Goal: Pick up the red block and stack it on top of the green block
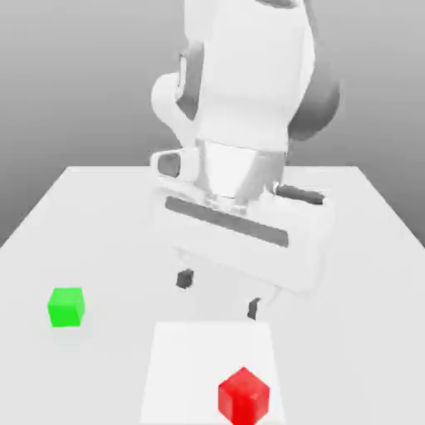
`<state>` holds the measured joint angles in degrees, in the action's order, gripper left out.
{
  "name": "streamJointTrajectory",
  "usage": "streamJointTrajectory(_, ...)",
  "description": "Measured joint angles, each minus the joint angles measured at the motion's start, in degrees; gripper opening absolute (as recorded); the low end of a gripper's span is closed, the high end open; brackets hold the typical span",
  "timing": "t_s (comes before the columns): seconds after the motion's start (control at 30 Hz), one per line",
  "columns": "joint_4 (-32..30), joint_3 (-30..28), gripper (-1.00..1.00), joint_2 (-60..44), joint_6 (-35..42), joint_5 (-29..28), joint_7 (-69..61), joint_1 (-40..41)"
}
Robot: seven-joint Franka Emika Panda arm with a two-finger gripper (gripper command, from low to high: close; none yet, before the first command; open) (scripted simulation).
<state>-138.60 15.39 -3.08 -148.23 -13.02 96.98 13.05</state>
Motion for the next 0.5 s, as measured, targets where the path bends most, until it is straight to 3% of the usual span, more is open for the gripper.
streamJointTrajectory(0.17, -1.64, 0.47, 0.00, -8.87, -4.28, 3.74, 5.98, -0.87)
streamJointTrajectory(0.33, -0.38, -3.48, 0.00, -19.03, -12.06, -0.20, 10.47, -4.10)
streamJointTrajectory(0.37, -0.21, -4.11, -1.00, -20.12, -12.94, -0.73, 10.88, -4.62)
streamJointTrajectory(0.5, -0.21, -4.10, -1.00, -20.12, -13.06, -0.75, 10.90, -4.62)
